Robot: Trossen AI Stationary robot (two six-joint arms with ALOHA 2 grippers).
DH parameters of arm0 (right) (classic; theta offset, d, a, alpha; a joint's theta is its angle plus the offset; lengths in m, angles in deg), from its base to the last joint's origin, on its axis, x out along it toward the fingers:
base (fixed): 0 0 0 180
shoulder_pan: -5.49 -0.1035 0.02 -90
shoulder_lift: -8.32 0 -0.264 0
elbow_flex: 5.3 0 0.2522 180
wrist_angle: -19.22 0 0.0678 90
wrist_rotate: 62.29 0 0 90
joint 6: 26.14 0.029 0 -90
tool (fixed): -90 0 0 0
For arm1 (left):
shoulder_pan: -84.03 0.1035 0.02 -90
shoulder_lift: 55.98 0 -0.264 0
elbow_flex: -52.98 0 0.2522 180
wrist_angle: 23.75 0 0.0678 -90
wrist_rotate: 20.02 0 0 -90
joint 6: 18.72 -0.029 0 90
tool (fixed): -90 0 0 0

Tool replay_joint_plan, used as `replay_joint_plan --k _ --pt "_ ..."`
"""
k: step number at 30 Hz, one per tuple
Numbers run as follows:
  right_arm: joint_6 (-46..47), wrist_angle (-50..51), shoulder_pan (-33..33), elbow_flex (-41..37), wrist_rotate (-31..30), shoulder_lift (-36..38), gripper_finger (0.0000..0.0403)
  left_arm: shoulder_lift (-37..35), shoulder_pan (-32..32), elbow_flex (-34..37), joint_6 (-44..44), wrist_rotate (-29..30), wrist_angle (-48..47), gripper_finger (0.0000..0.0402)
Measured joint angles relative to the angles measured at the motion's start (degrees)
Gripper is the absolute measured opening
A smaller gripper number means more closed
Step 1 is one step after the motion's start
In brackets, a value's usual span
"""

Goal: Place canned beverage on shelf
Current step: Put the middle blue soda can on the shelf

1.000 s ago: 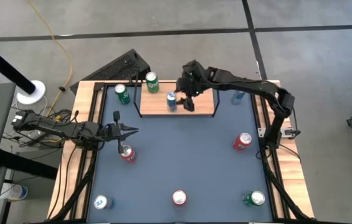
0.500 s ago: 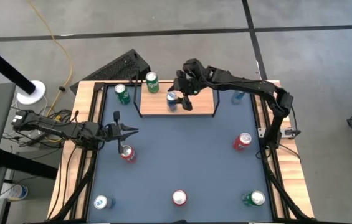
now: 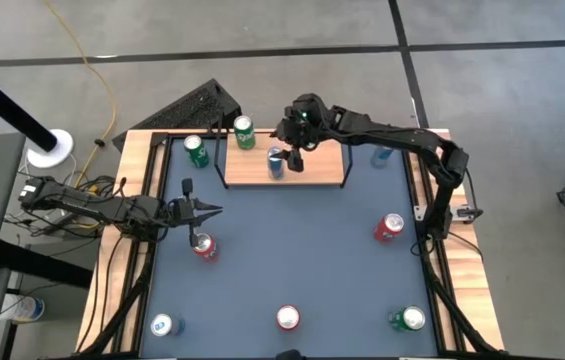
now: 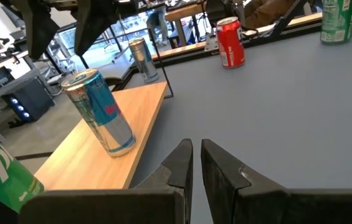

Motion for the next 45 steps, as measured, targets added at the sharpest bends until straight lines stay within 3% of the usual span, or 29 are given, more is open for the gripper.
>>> replay_joint_plan --k 5,10,16,26,29,34,41,45 --pt "0.03 1.05 -0.85 0.65 -0.35 -0.02 0.0286 0.00 -0.02 0.00 0.04 0.02 -0.64 0.0023" --pt "-1.70 3.88 -2.39 2.43 -7.34 -0.02 0.0287 0.00 -0.02 0.00 0.04 0.02 -0.80 0.0023" --pt "-0.05 9.12 -3.78 5.54 -7.17 -0.02 0.0287 0.00 -0.02 0.00 0.06 0.02 -0.80 0.0023" --pt "-0.35 9.17 -3.63 5.81 -6.98 -0.02 0.0287 0.00 0.00 0.00 1.04 0.00 -0.54 0.0023" --pt "-1.25 8.95 -3.06 5.81 -4.35 -0.02 0.0286 0.00 -0.01 -0.02 2.33 0.00 -0.56 0.0023" --pt "-1.32 10.40 -0.69 4.41 6.32 0.00 0.0286 0.00 0.00 -0.04 4.11 0.02 -1.65 0.0023" --pt "-1.76 18.17 3.40 3.39 9.75 0.62 0.0286 -0.04 -0.02 -0.11 6.33 0.03 -1.40 0.0023" --pt "-4.85 17.18 3.91 3.39 12.76 1.44 0.0286 0.00 0.00 -0.13 6.58 0.08 -1.41 0.0023"
